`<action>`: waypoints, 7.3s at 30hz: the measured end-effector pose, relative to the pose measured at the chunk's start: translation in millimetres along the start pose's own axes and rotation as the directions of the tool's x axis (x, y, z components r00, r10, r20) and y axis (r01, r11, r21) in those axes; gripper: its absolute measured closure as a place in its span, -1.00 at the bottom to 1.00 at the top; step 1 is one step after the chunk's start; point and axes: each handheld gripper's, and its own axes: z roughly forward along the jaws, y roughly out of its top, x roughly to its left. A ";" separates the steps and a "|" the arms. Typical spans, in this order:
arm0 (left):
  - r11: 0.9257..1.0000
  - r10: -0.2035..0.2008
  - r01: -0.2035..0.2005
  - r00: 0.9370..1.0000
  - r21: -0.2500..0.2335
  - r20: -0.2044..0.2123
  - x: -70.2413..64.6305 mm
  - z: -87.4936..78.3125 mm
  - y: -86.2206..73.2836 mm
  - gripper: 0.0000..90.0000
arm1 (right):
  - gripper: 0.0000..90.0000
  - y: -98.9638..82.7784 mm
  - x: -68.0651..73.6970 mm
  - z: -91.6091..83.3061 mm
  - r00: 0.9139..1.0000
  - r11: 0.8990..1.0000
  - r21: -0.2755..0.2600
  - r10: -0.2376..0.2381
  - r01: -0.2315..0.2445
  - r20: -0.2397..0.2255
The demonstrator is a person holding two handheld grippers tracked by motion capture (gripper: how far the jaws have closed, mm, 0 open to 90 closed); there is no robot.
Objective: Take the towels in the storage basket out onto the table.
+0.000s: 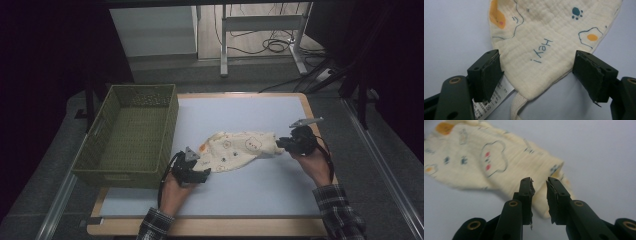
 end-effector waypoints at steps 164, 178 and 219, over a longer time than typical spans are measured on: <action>0.999 0.040 -0.038 0.997 0.031 -0.065 28.8 32.1 99.4 0.74 | 0.89 -15.0 -27.3 6.1 0.986 0.995 -0.050 0.097 -0.091 0.135; 1.000 0.003 -0.003 1.000 -0.011 -0.028 56.4 73.5 118.2 0.26 | 0.77 -19.1 -48.5 17.8 0.983 0.992 -0.046 0.123 -0.118 0.138; 0.995 -0.015 0.007 0.997 -0.095 -0.077 67.4 50.8 129.1 0.92 | 0.97 24.1 -44.8 30.5 0.986 0.998 -0.060 0.026 -0.016 0.166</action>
